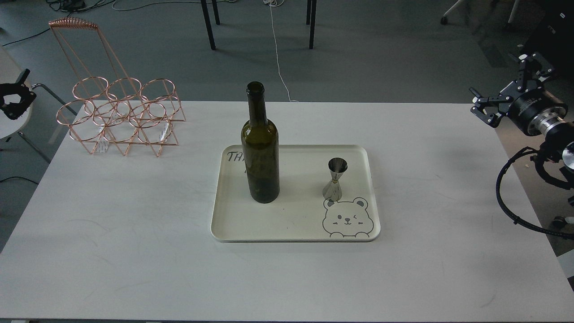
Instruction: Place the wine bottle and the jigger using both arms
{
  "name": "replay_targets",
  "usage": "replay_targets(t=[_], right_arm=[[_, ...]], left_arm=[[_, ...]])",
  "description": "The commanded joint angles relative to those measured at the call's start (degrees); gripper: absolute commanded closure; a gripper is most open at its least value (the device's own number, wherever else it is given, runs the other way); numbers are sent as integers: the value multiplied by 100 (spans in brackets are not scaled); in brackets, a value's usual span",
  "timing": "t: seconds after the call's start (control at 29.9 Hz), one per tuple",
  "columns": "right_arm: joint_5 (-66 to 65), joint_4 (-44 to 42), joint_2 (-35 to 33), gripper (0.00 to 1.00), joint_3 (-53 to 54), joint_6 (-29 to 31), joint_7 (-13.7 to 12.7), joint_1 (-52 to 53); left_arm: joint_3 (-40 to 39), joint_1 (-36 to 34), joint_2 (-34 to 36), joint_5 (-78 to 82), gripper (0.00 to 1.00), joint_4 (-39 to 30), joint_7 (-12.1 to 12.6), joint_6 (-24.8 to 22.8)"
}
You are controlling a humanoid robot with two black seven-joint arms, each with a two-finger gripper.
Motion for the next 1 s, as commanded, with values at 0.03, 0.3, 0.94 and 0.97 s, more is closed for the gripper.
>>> replay_targets(t=[0.03,0.3,0.94,0.97], right_arm=[[-1045,1208,-755,1,-22,-1,140,-214],[-3672,3037,-1204,1,5,-1,536,-355],[-10703,4999,-793,3,-284,-1498,1080,-1110],[-11081,4990,-713,4,-442,-1692,1202,-1111]], left_arm=[[5,-17,-8,61,2,22,-29,0],[5,-17,-17,61,2,22,-46,0],[5,1,1,70,2,22,-64,0],[5,-8,1,70,1,22,-64,0]])
